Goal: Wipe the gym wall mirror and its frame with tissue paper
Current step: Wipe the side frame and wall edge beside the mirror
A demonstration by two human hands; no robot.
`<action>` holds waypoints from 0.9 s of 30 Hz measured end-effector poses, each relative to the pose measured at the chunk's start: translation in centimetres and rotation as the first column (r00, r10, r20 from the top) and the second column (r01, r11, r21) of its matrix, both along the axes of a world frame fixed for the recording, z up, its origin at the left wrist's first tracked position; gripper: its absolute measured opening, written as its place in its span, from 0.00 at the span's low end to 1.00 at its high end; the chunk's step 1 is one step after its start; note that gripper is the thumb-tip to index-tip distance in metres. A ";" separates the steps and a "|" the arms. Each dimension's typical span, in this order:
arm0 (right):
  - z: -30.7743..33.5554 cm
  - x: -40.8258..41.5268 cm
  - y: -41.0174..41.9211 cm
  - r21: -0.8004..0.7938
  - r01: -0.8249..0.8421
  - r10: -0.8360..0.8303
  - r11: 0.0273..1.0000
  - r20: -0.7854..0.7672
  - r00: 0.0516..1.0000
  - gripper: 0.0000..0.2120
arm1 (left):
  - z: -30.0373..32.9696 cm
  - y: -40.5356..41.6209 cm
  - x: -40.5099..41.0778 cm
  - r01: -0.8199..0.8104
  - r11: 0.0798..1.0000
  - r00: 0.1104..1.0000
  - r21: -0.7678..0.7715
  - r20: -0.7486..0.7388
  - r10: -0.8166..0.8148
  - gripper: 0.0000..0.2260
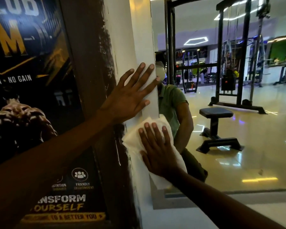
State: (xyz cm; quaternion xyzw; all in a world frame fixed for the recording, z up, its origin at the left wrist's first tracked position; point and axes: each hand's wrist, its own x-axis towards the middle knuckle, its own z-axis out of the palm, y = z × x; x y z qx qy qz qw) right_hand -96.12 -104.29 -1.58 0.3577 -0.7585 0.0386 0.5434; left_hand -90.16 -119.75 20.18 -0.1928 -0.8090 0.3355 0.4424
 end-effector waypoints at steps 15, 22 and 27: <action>-8.0 0.3 1.5 0.223 -0.007 0.003 0.975 0.019 1.000 0.36 | -5.4 0.4 0.4 0.036 0.999 0.997 0.028 0.068 -0.038 0.34; -6.9 -0.5 2.4 0.221 -0.091 0.075 0.971 0.083 0.994 0.37 | -10.5 0.8 0.4 0.021 0.998 0.997 0.064 0.069 -0.025 0.37; -12.5 -0.5 3.9 0.383 -0.060 0.067 0.922 -0.005 0.998 0.38 | -13.3 0.5 0.6 0.031 0.999 0.994 -0.027 0.110 -0.028 0.34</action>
